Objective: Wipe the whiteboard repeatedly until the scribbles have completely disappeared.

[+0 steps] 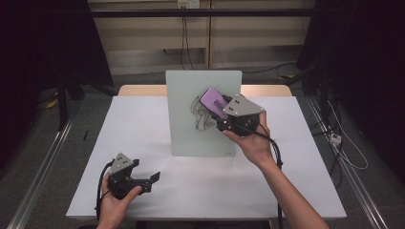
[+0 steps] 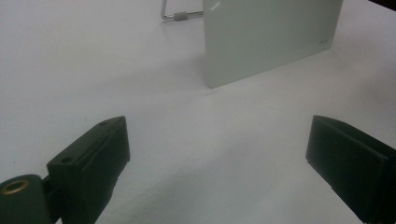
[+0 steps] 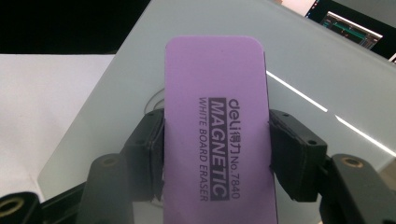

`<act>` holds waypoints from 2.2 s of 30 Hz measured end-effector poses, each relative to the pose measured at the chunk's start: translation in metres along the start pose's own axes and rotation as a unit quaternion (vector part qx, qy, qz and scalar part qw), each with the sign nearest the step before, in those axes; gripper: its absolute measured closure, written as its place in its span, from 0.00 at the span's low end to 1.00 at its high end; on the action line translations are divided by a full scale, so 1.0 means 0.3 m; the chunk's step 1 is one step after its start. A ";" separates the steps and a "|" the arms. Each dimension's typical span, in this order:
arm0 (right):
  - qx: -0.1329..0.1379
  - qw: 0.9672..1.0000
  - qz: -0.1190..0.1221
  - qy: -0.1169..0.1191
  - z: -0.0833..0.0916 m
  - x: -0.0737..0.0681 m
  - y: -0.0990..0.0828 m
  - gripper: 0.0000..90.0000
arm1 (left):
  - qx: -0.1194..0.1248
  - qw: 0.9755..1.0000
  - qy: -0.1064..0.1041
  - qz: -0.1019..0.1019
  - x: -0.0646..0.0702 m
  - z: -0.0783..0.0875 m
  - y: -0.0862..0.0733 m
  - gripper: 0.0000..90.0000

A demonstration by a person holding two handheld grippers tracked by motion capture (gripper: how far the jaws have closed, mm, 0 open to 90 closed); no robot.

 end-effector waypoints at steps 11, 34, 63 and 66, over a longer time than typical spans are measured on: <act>0.001 0.999 -0.008 -0.032 -0.040 0.033 0.021 0.45 | 0.002 1.000 0.000 0.003 -0.002 0.004 -0.002 0.07; 0.000 0.999 0.001 -0.053 -0.060 0.020 0.025 0.46 | -0.002 1.000 0.003 -0.001 0.000 0.002 -0.004 0.07; -0.011 0.999 0.008 -0.032 -0.093 -0.050 0.005 0.46 | -0.003 1.000 0.002 0.000 0.002 -0.002 -0.005 0.07; -0.012 0.999 0.010 -0.029 -0.097 -0.058 0.003 0.46 | -0.004 1.000 0.002 -0.002 0.002 -0.001 -0.005 0.07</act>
Point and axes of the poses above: each handheld gripper's, and its own axes: z roughly backward along the jaws, y roughly out of its top, x roughly to its right, the point moved 9 cm from there along -z, roughly forward along the jaws, and after that the axes turned 9 degrees about -x, right-handed, at the moved point
